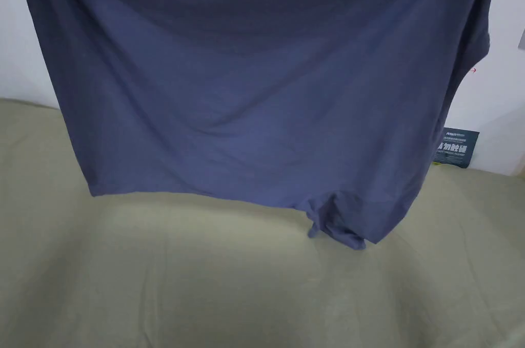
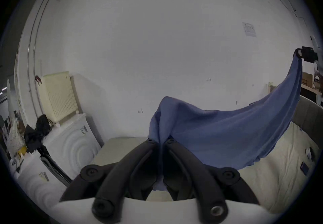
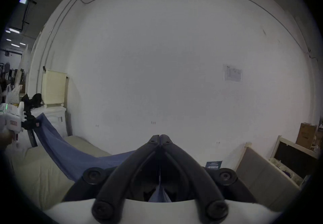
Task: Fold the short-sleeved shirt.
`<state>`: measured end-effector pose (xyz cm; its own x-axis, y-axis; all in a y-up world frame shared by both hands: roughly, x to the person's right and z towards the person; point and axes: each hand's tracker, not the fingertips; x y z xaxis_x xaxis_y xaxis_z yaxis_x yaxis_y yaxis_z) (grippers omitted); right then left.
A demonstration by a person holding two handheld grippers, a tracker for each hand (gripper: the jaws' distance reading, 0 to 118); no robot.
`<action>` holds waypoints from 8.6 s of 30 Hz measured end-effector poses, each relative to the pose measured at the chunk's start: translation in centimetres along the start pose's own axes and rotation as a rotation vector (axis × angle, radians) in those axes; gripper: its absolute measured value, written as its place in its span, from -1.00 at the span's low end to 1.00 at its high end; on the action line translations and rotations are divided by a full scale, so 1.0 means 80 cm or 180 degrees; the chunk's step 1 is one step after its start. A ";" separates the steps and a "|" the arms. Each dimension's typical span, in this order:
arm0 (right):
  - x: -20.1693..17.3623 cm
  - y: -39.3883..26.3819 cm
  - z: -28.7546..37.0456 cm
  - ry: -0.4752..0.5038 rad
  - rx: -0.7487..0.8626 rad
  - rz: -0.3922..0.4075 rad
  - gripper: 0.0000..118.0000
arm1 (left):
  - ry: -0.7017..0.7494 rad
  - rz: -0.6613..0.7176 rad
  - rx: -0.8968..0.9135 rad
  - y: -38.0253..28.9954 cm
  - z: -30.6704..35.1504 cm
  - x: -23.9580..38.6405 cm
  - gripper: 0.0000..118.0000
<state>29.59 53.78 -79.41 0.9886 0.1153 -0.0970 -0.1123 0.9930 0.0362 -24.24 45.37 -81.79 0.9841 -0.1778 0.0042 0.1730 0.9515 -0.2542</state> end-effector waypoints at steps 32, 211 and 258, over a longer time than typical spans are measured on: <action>-0.049 -0.396 0.418 0.0512 -0.1768 -0.0735 -0.99 | -0.0874 0.0621 -0.1053 -0.443 0.290 0.025 -0.88; -0.074 -0.550 0.312 0.0107 -0.2387 -0.1090 -0.85 | -0.0433 0.0760 -0.1867 -0.503 0.171 0.107 -0.85; -0.198 -0.360 0.576 0.0146 -0.1582 -0.0592 -0.33 | -0.0603 0.0618 -0.0799 -0.415 0.482 0.172 -0.33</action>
<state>21.78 22.21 -33.05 0.9922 -0.0741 -0.1007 0.0195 0.8875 -0.4603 -14.83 21.02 -35.98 0.9918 0.0720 0.1057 -0.0100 0.8676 -0.4972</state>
